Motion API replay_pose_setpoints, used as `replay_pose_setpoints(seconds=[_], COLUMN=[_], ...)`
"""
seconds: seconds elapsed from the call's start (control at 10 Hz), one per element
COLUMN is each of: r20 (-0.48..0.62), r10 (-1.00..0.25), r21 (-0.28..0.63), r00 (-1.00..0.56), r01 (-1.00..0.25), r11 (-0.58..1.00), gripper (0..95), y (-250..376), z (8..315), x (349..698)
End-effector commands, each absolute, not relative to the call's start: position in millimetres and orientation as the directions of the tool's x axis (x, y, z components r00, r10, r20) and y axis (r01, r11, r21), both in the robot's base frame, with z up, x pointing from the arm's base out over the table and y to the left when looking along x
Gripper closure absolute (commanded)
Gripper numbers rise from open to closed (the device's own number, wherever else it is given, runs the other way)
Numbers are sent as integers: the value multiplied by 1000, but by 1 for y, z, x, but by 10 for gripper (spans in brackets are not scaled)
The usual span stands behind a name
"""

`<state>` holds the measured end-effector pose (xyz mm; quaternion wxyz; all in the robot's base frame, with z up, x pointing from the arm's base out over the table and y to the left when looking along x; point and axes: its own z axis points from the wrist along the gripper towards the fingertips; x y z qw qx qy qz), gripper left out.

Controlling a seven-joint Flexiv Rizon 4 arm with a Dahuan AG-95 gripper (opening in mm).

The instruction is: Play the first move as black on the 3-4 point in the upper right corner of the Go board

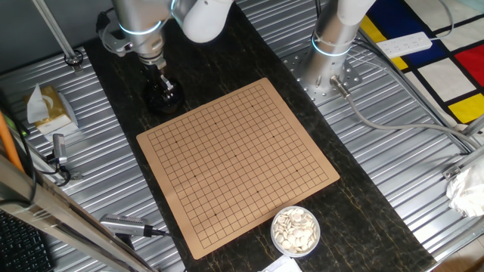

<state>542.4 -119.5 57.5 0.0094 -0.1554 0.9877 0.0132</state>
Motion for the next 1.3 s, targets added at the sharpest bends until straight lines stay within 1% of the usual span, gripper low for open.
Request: replay_pose_setpoints(seconds=[0.1,1.1,1.2,1.3], r20=[-22,26,30,30], r10=[-292,-240,-233,-231], r21=[20,34,34,35], r00=[-956,-970,-972,-972], r01=[-292,-240,-232,-230], r11=[956,970,972,973], gripper=[760,760,950,950], y=[-115,-115,-115,-115], z=[53,52,52,52], x=[544,544,544,543])
